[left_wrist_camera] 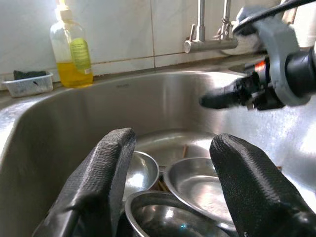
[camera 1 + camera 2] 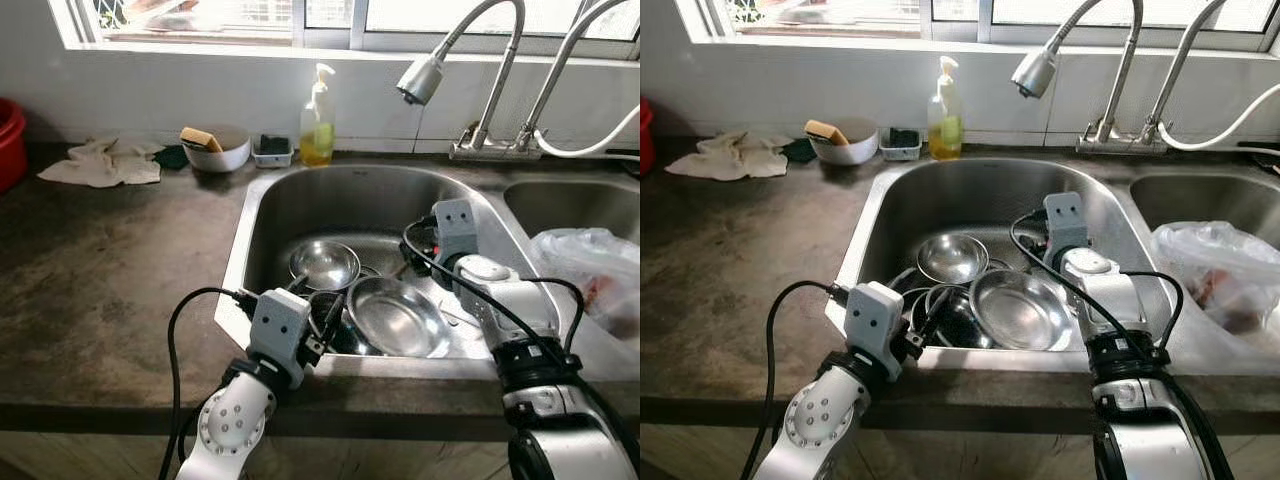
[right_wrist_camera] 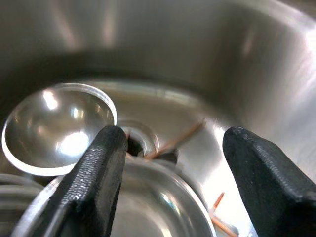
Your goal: Kitchen organization
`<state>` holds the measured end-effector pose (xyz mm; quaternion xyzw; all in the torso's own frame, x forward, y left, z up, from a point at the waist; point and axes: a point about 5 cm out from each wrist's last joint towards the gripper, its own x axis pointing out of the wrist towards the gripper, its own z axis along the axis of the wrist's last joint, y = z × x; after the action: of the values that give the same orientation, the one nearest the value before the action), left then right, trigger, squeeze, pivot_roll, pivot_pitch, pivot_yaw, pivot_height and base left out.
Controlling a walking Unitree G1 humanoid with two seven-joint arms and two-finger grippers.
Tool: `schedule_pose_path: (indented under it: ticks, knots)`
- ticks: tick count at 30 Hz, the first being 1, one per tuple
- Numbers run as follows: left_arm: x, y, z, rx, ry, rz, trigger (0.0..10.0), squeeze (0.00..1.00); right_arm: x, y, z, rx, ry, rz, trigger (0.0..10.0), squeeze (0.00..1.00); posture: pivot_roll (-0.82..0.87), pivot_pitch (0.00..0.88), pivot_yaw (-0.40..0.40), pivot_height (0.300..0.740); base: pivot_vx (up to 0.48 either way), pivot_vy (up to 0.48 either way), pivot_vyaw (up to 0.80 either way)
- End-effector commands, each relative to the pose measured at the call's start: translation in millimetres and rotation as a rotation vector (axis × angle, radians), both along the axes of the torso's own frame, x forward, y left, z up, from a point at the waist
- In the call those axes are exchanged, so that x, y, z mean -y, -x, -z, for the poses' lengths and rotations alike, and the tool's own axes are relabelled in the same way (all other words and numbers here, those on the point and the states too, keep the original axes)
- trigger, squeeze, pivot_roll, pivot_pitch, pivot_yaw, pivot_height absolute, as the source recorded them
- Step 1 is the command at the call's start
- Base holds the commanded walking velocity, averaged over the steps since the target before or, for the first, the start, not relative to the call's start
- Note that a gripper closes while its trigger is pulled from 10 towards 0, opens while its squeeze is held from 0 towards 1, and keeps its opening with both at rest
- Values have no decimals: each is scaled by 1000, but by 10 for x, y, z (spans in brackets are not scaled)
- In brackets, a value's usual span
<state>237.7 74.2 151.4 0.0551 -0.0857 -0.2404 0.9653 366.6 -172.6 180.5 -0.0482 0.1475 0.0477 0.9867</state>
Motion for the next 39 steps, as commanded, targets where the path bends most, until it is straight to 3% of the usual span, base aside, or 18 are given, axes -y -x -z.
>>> schedule_pose_path:
  ticks: [1,6,29,31,32,34,39]
  knots:
    - [13,-31,-40,15,4,1,10000,0,-29,121,-190,139,0,19,10000,0,25,43,-55,740,0,0,0]
    - [4,-58,-42,18,3,-1,10000,0,-47,244,-298,221,-10,25,10000,0,22,37,-52,740,0,0,0]
    - [4,-64,-44,17,2,0,10000,0,-62,339,-305,237,-13,33,10000,0,22,37,-52,740,0,0,0]
    - [-35,-17,35,-6,-17,8,10000,0,-164,847,-88,353,-35,14,10000,0,5,0,-38,740,0,0,0]
    - [-35,-17,35,-6,-17,8,10000,0,-164,847,-88,353,-35,14,10000,0,5,0,-38,740,0,0,0]
    - [-50,2,68,-14,-26,11,10000,0,-192,1082,-62,408,-57,19,10000,0,5,0,-40,740,0,0,0]
    - [-51,2,69,-12,-24,12,10000,0,-191,1069,-92,414,-67,20,10000,0,6,0,-42,740,0,0,0]
